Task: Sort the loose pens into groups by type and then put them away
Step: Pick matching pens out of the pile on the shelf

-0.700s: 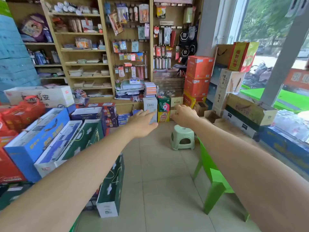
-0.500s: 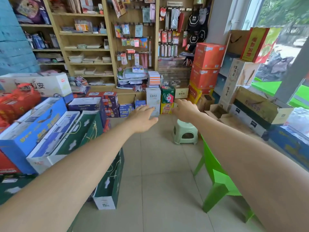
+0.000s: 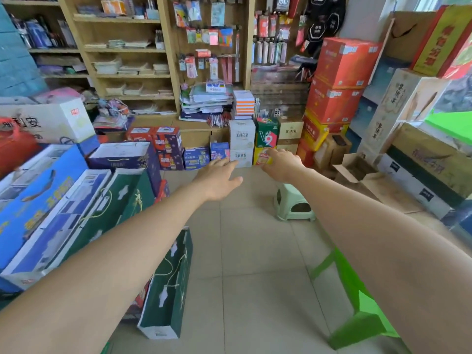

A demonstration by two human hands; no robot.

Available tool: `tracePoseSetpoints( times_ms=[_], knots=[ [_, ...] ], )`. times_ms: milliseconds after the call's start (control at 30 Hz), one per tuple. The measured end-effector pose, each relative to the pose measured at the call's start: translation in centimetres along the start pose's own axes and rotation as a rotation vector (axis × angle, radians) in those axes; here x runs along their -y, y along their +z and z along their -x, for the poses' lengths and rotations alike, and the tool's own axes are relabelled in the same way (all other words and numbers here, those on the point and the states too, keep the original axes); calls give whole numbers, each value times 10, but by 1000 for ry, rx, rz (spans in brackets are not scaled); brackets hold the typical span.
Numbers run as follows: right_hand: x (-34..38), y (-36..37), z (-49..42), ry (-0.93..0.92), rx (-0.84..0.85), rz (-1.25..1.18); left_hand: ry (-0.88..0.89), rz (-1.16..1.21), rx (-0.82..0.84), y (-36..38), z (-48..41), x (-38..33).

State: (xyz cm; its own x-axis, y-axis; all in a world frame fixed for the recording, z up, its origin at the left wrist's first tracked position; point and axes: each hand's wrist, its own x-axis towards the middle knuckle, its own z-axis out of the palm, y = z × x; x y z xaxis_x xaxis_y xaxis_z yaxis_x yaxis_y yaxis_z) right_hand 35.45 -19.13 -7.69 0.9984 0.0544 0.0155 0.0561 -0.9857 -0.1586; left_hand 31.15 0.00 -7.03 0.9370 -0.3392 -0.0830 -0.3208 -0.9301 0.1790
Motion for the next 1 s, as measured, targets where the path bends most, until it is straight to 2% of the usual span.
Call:
tracePoseSetpoints(
  times_ms=[367,700,1000],
  knots=[
    [24,23,-177,4,25,-29,-9,-39,79,-17,-151,91],
    [2,48,-347,-41,107,20,-32,-14,114,-12,-318,136],
    [-16,44,-505,-70,138,37,-81,55,94,-38,-461,177]
  ],
)
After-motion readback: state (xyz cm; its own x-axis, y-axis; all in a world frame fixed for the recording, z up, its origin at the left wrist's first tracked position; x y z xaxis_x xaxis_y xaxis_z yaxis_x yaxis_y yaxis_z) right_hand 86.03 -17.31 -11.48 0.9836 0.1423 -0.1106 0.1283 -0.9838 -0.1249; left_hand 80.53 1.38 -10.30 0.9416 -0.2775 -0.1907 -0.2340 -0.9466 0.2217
